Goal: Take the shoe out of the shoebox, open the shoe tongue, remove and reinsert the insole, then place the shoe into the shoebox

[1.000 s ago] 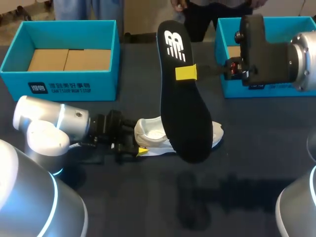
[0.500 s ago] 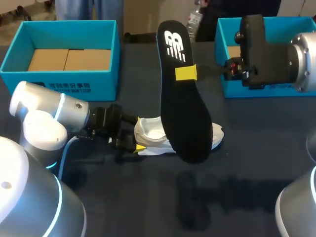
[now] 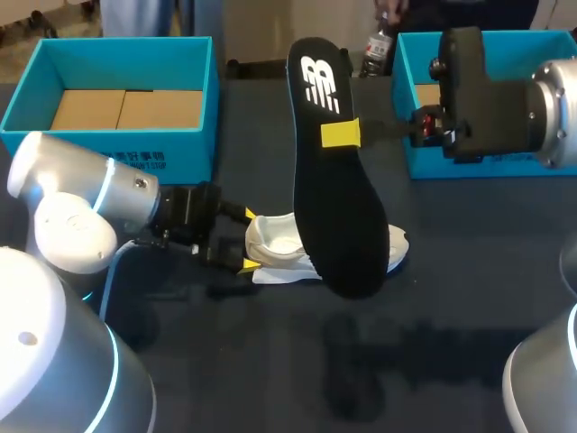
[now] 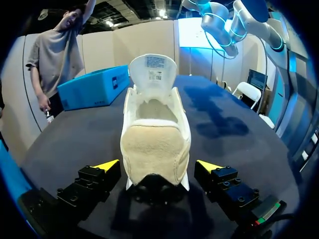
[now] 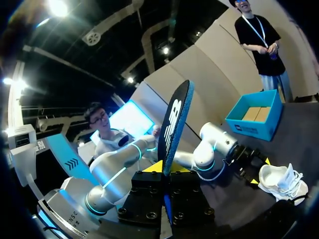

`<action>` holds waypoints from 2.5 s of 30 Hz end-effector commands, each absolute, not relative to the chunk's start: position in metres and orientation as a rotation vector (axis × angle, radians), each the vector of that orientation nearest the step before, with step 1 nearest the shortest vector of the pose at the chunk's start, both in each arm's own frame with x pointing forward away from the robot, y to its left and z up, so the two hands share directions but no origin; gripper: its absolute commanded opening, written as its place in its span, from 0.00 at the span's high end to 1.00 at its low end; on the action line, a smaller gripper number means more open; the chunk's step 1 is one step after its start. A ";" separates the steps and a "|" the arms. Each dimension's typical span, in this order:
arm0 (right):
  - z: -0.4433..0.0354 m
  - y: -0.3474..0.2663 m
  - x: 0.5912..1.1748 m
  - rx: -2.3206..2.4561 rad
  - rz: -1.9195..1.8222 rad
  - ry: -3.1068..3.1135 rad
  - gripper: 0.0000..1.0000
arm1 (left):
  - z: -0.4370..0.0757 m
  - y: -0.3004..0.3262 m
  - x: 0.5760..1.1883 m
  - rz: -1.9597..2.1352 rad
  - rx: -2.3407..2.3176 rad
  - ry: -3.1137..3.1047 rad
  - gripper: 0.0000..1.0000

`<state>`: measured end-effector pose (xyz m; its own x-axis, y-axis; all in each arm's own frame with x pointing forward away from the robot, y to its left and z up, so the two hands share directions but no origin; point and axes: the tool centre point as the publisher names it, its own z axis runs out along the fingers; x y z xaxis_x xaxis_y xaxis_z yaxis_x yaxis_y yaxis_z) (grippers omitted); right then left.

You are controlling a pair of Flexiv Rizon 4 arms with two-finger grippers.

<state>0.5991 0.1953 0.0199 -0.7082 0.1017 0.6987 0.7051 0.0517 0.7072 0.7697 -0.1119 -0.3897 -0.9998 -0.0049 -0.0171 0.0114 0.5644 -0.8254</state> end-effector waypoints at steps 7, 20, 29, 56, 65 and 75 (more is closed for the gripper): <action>0.019 0.198 0.599 -0.811 -1.700 -1.868 1.00 | -0.372 -0.096 0.774 -1.221 0.023 2.827 0.00; 0.019 0.198 0.599 -0.811 -1.700 -1.868 1.00 | -0.342 -0.103 0.773 -0.804 0.169 3.071 0.00; 0.019 0.198 0.599 -0.811 -1.700 -1.868 1.00 | -0.338 -0.099 0.773 -0.677 0.171 3.063 0.00; 0.019 0.198 0.599 -0.811 -1.700 -1.868 1.00 | -0.333 -0.101 0.765 -0.589 0.166 3.089 0.00; 0.019 0.198 0.599 -0.811 -1.700 -1.868 1.00 | -0.333 -0.107 0.754 -0.370 0.112 3.115 0.00; 0.019 0.198 0.599 -0.811 -1.700 -1.868 1.00 | -0.323 -0.102 0.767 -0.330 0.053 3.089 0.00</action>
